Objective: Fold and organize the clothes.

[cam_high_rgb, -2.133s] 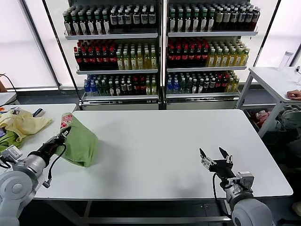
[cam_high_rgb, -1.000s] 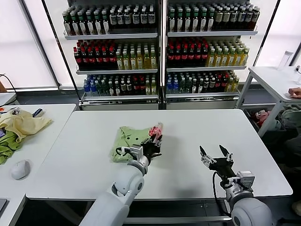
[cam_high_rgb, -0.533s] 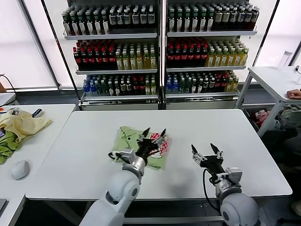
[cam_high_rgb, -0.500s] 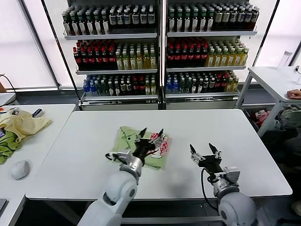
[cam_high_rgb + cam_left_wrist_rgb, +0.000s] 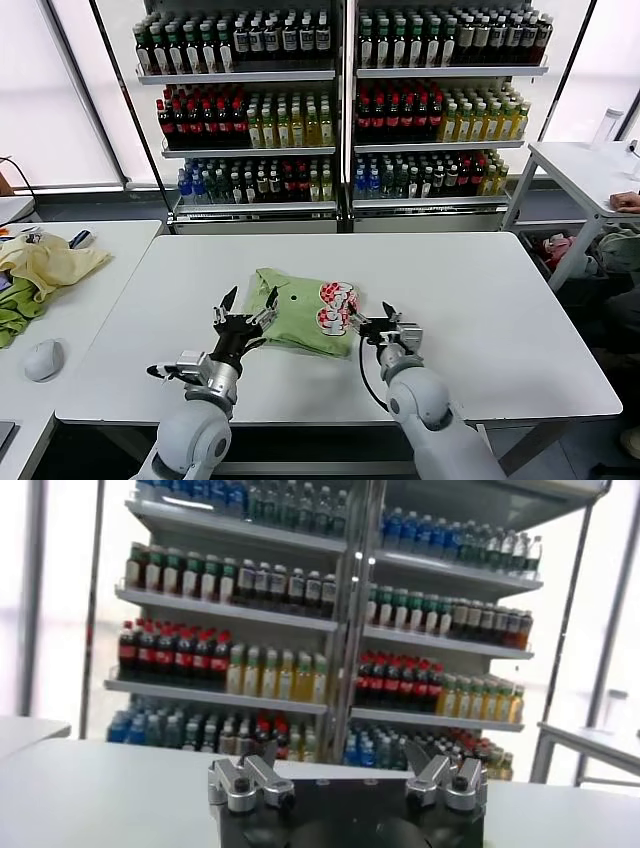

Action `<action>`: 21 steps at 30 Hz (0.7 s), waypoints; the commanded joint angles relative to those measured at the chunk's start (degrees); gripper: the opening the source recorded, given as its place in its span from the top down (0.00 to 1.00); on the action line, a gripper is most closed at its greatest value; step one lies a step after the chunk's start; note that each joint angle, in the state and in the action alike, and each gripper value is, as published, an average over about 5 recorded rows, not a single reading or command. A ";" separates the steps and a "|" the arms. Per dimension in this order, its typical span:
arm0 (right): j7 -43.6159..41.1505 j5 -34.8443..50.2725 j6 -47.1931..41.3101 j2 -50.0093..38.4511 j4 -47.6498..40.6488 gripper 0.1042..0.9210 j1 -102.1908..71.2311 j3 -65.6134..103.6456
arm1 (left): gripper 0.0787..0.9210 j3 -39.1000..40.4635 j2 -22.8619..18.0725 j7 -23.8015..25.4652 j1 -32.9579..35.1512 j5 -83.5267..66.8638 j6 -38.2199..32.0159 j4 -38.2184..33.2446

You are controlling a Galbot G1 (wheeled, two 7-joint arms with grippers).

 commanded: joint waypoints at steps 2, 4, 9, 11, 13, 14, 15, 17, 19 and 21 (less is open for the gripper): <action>3.90 5.10 -1.96 7.46 -14.77 0.12 9.66 -4.53 | 0.12 -3.84 2.63 -0.25 5.88 1.52 -2.33 -2.54; 4.37 5.77 -1.95 7.45 -15.14 0.14 9.82 -4.41 | 0.12 -3.78 2.74 -0.32 5.85 1.47 -2.27 -2.68; 4.00 6.46 -1.54 5.94 -15.42 0.29 10.20 -4.09 | 0.12 -3.72 3.07 -0.37 5.97 1.33 -2.27 -2.75; 3.33 6.00 -1.30 5.17 -15.88 0.37 10.67 -3.91 | 0.12 -3.72 3.11 -0.37 6.00 1.29 -2.29 -2.68; 2.33 4.87 -1.16 4.21 -16.53 0.43 11.30 -3.85 | 0.12 -3.69 3.13 -0.36 5.97 1.26 -2.28 -2.60; 1.52 4.01 -1.14 3.63 -16.86 0.47 11.70 -3.85 | 0.12 -3.67 3.13 -0.35 5.94 1.26 -2.27 -2.56; 0.56 2.85 -1.18 2.94 -17.23 0.50 12.14 -3.87 | 0.12 -3.64 3.13 -0.33 5.90 1.26 -2.25 -2.53; -1.50 0.52 -1.38 1.51 -17.83 0.58 13.16 -3.92 | 0.12 -3.59 3.17 -0.30 5.82 1.25 -2.20 -2.46; -3.51 -1.32 -1.81 -0.09 -18.41 0.64 14.45 -3.97 | 0.12 -3.56 3.25 -0.27 5.76 1.25 -2.15 -2.39; -5.44 -2.49 -2.27 -1.93 -19.12 0.72 16.04 -4.04 | 0.12 -3.53 3.33 -0.23 5.74 1.25 -2.12 -2.28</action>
